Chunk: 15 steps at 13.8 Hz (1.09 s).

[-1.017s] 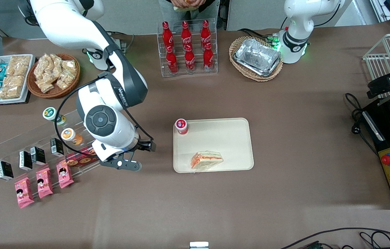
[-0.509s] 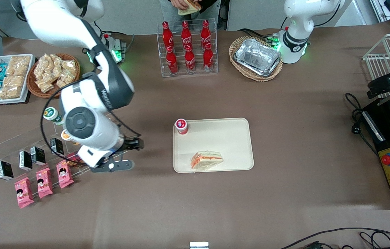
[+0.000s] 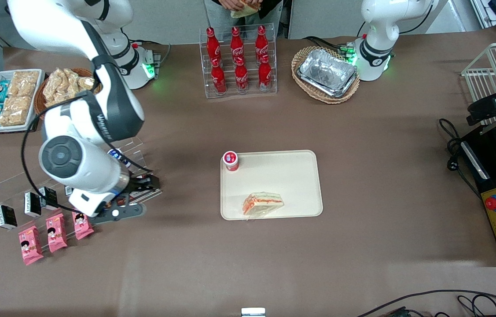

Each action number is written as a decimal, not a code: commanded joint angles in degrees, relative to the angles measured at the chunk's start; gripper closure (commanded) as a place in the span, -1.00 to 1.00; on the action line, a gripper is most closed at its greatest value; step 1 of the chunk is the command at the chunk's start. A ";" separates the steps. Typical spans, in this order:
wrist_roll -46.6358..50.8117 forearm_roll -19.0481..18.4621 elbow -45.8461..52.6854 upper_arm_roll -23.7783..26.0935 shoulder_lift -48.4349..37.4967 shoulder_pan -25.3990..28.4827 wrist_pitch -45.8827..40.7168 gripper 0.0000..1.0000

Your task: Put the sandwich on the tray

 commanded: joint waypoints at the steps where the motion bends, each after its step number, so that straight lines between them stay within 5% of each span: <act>1: -2.33 -4.33 -10.50 -0.61 -9.32 -3.26 6.48 -1.00; 9: -18.14 -2.07 -12.28 -0.88 -15.76 -16.53 3.81 -1.00; 15: -18.33 0.90 -15.43 -1.14 -23.57 -20.93 -0.54 -1.00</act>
